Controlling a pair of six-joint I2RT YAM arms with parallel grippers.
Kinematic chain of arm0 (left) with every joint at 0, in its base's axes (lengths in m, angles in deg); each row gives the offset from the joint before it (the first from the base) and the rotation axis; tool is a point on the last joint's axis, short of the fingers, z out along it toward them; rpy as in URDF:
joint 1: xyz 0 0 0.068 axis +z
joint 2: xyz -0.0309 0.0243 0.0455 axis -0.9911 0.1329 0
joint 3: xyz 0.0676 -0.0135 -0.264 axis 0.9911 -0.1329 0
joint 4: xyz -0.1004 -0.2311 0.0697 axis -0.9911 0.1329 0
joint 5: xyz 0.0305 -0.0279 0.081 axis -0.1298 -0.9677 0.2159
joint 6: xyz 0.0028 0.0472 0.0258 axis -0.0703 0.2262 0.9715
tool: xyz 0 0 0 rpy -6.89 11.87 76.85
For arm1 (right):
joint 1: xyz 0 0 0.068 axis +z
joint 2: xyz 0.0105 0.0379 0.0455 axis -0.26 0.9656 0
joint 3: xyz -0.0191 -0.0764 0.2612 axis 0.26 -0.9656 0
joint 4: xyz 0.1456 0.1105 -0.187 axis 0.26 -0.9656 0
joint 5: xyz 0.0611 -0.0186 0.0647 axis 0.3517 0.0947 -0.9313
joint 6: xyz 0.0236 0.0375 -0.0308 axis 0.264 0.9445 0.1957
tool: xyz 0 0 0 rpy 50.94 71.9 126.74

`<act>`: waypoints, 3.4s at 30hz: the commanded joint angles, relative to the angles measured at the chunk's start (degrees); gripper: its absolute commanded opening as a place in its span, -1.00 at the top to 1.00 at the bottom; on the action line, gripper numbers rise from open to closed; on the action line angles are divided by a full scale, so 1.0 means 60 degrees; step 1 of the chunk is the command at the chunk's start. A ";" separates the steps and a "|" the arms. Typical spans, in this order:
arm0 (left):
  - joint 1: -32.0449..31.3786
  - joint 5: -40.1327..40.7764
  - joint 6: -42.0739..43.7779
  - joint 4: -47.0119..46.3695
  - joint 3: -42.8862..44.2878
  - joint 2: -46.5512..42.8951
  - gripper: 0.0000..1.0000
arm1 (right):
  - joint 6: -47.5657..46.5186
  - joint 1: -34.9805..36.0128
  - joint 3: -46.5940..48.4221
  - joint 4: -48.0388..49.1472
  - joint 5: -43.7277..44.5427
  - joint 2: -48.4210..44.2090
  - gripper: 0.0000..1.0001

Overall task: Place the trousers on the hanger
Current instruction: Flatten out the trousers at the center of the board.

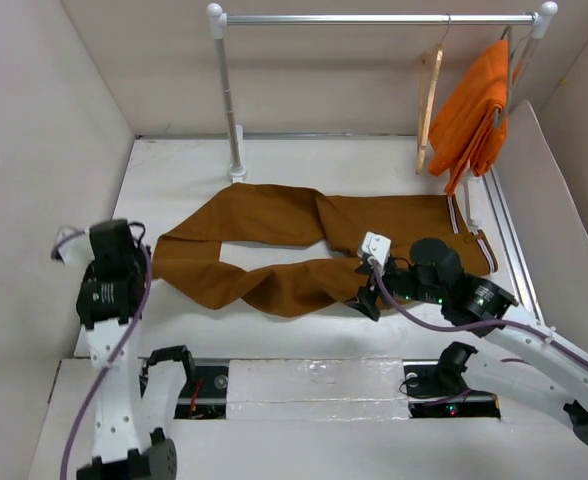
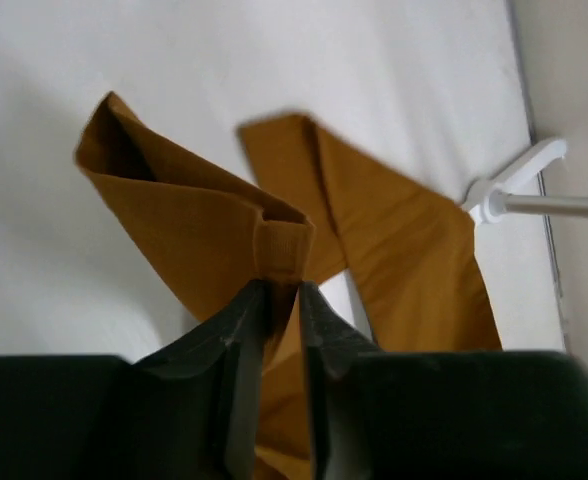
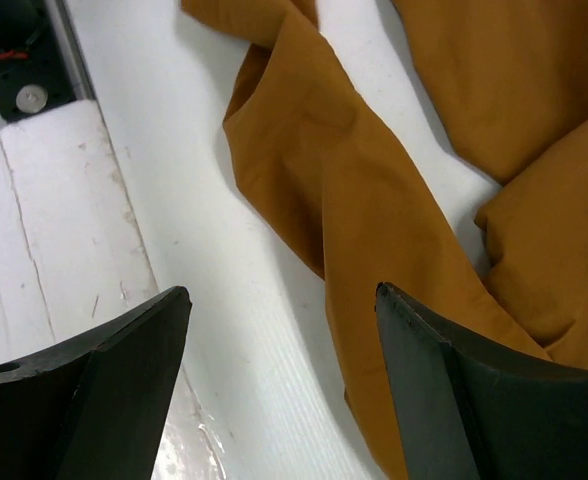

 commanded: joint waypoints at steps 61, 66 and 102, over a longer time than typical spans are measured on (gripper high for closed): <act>0.0116 -0.2204 -0.0341 -0.5774 0.0118 0.9425 1.00 | 0.0787 -0.0099 0.0748 -0.0724 0.1843 0.0539 -0.21; 0.0116 -0.2278 -0.0033 -0.5865 0.1417 0.8208 1.00 | 0.0670 -0.0099 0.0953 -0.0724 0.1975 0.0627 -0.21; 0.3603 -0.3364 0.0964 -0.6029 -0.1685 0.4299 0.17 | 0.0626 -0.0567 0.0368 -0.0300 0.1800 0.0963 -0.22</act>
